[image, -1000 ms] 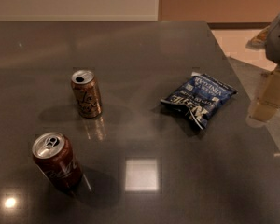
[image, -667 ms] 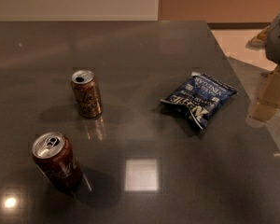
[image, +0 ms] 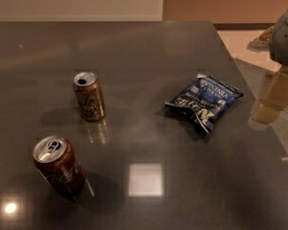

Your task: Pick coke can

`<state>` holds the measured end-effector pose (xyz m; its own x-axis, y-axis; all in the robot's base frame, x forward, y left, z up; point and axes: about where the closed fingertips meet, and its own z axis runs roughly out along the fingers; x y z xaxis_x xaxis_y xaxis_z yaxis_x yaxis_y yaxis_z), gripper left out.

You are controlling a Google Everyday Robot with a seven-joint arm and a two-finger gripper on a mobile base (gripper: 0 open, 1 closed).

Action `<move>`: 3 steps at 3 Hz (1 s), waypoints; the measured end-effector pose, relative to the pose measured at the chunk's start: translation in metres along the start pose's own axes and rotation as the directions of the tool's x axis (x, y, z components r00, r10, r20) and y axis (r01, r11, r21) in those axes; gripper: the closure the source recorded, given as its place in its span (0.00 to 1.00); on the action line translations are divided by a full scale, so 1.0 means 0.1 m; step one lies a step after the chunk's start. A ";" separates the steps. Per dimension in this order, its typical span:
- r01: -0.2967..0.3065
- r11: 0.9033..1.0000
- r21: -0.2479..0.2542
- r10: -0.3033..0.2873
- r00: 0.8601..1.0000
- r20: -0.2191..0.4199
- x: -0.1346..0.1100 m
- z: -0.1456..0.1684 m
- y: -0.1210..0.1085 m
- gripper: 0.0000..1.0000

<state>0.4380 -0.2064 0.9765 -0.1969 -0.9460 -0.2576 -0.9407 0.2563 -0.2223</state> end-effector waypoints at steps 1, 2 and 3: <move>0.044 0.998 -0.044 -0.039 0.991 0.125 -0.34 0.09 0.09 0.00; 0.098 0.992 -0.077 -0.074 0.961 0.265 -0.75 0.17 0.22 0.00; 0.169 0.980 -0.105 -0.115 0.914 0.390 -1.20 0.27 0.38 0.00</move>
Offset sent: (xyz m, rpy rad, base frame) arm -0.0057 0.1373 -0.0010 0.4229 0.0069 0.2778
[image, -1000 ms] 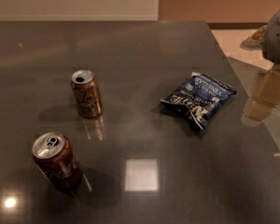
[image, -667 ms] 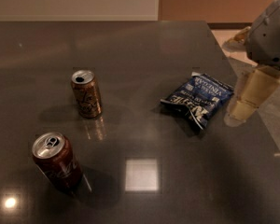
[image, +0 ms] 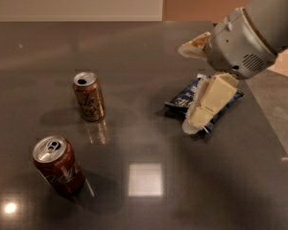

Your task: Pick coke can

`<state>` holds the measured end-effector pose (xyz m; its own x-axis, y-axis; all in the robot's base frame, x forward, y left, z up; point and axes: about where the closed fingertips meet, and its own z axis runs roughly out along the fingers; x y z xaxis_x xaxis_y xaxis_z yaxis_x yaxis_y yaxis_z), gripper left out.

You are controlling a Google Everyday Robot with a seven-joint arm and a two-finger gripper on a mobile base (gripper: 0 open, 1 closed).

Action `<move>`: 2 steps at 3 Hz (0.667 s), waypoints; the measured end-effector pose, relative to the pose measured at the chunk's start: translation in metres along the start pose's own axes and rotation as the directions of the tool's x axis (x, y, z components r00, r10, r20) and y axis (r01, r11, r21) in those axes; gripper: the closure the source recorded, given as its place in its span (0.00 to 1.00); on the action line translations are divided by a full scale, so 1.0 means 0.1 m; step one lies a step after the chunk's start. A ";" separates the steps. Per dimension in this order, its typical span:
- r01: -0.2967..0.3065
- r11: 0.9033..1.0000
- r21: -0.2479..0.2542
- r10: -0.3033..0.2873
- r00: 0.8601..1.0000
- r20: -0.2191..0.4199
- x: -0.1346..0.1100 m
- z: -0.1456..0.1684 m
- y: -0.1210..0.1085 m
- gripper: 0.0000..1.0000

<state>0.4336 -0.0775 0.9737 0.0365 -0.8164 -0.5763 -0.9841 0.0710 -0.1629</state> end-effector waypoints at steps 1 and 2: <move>0.054 0.997 -0.046 -0.049 0.994 0.099 -0.34 0.30 0.10 0.00; 0.113 0.990 -0.089 -0.097 0.981 0.166 -0.64 0.60 0.24 0.00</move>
Offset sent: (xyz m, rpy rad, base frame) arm -0.0251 0.1387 -0.0322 0.2049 0.0229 0.2699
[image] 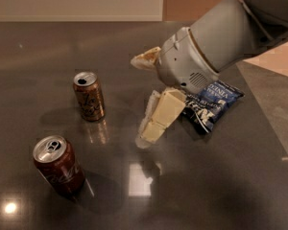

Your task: Pick coke can

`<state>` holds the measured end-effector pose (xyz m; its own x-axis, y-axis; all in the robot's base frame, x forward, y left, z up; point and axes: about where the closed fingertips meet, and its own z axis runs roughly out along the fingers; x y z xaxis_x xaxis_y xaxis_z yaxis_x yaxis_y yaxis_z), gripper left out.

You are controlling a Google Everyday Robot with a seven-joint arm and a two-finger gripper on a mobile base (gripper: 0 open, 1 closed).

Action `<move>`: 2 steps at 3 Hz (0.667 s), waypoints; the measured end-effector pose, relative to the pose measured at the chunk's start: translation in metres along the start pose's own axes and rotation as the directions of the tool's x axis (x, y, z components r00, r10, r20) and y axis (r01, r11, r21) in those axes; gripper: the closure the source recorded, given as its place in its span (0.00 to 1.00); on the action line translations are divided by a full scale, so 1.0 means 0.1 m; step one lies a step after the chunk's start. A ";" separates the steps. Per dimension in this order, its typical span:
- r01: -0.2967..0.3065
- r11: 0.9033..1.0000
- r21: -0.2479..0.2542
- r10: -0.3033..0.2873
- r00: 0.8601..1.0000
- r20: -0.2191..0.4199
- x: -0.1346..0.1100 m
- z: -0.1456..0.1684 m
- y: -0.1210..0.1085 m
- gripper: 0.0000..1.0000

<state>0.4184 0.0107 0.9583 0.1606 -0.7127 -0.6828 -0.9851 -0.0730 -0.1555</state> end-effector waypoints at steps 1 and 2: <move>0.059 0.997 -0.049 -0.056 0.997 0.048 -0.20 0.37 0.11 0.00; 0.116 0.989 -0.091 -0.108 0.990 0.090 -0.36 0.69 0.26 0.00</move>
Offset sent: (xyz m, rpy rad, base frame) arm -0.0420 0.1100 -0.0489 0.0975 0.0018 0.2484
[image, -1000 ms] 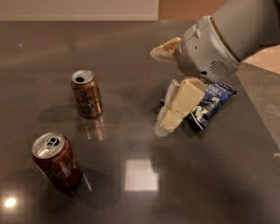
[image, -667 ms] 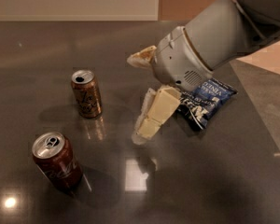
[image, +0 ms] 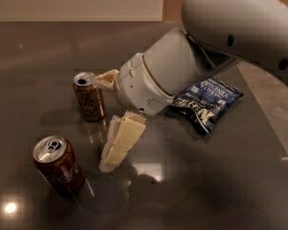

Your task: Pick coke can

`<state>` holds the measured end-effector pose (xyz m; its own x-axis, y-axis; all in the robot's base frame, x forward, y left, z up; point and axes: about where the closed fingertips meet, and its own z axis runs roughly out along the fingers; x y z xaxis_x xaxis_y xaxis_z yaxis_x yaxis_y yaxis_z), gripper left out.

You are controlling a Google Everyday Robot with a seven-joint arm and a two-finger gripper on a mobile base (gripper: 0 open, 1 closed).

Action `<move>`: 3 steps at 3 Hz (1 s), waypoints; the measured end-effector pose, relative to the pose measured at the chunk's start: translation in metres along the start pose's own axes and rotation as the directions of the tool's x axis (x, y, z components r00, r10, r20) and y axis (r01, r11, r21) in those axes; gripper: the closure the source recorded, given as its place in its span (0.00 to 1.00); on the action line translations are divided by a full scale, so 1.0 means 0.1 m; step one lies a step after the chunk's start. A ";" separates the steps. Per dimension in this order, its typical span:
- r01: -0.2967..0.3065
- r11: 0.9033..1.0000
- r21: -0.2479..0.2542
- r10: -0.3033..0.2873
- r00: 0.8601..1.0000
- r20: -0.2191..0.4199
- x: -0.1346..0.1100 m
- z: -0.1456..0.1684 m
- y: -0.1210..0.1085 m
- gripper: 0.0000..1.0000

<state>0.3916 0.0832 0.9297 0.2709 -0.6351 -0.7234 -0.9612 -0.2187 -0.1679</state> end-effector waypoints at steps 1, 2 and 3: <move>0.042 0.998 -0.045 -0.040 0.998 0.038 -0.15 0.27 0.11 0.00; 0.076 0.993 -0.092 -0.070 0.995 0.069 -0.27 0.49 0.24 0.00; 0.081 0.990 -0.116 -0.071 0.994 0.084 -0.29 0.63 0.29 0.00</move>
Offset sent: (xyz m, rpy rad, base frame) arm -0.0499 0.0698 -0.0303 0.0645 0.0459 0.1950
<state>0.3521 0.1423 0.9033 0.3332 -0.5534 -0.7634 -0.9238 -0.3535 -0.1469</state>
